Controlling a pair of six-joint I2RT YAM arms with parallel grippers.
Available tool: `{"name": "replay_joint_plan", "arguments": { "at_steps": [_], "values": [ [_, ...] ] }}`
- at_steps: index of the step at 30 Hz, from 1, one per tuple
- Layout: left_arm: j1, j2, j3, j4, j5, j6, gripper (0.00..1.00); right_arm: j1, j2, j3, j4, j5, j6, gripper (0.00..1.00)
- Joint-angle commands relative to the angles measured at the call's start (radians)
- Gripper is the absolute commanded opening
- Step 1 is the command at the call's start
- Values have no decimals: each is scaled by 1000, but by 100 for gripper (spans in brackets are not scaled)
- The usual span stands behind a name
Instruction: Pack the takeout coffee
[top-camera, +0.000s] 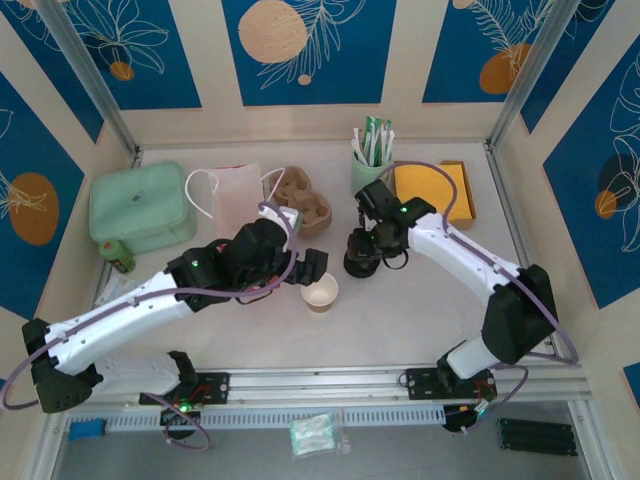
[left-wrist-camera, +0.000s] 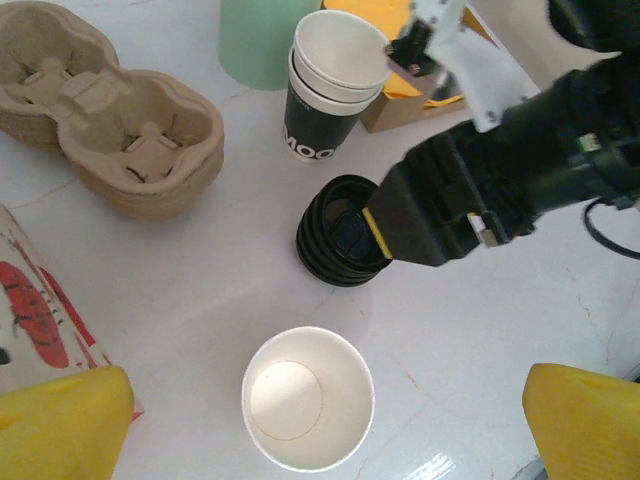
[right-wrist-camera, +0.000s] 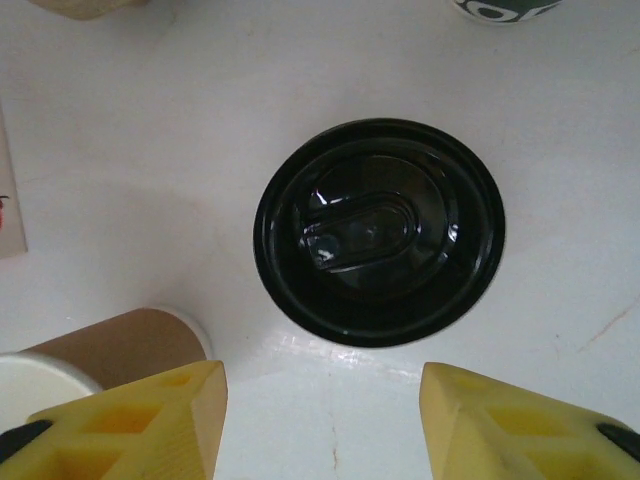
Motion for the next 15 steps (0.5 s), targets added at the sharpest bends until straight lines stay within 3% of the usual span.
{"name": "replay_joint_plan", "arguments": {
  "at_steps": [1,15],
  "values": [
    [-19,24,36,28,23,19,99,8,52,55,-7,-28,-29,54],
    [-50,84,51,64,31,22,99,17,221,135,19,9,-28,50]
  ]
}}
